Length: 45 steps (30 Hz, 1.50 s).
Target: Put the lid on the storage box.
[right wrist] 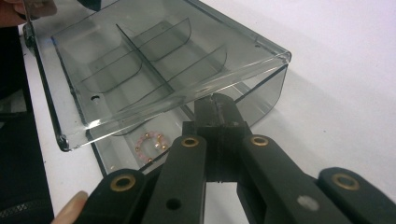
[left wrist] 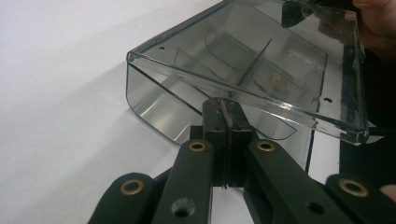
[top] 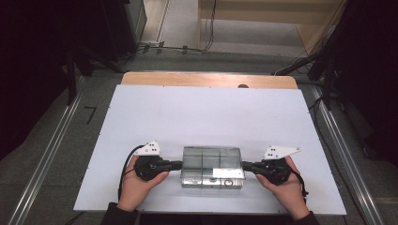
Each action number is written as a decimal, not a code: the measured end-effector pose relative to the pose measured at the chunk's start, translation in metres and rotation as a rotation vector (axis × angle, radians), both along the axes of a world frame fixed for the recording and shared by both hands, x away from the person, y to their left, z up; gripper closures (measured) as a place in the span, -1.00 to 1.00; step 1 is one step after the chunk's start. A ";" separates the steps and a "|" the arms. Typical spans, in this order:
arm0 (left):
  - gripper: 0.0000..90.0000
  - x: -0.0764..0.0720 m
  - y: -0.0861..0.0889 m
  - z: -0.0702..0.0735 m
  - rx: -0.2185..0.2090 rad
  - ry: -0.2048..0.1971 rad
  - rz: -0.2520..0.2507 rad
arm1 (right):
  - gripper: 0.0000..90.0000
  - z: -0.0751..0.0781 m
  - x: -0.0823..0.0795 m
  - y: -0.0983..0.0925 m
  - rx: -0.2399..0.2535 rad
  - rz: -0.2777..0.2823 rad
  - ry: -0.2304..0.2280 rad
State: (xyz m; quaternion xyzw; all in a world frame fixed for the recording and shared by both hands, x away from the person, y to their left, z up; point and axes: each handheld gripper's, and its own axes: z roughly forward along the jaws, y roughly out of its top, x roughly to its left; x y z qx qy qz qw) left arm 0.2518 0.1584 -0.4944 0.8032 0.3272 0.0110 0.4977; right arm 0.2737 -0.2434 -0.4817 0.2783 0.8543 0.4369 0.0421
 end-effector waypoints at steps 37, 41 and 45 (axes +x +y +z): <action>0.16 -0.009 0.014 0.011 -0.055 -0.179 0.115 | 0.11 0.007 -0.002 -0.010 0.051 -0.075 -0.093; -0.23 -0.012 0.019 0.012 -0.067 -0.208 0.172 | -0.27 0.011 -0.002 -0.015 0.071 -0.101 -0.116; -0.50 -0.013 0.026 0.014 -0.094 -0.204 0.226 | -0.58 0.013 -0.002 -0.021 0.088 -0.131 -0.131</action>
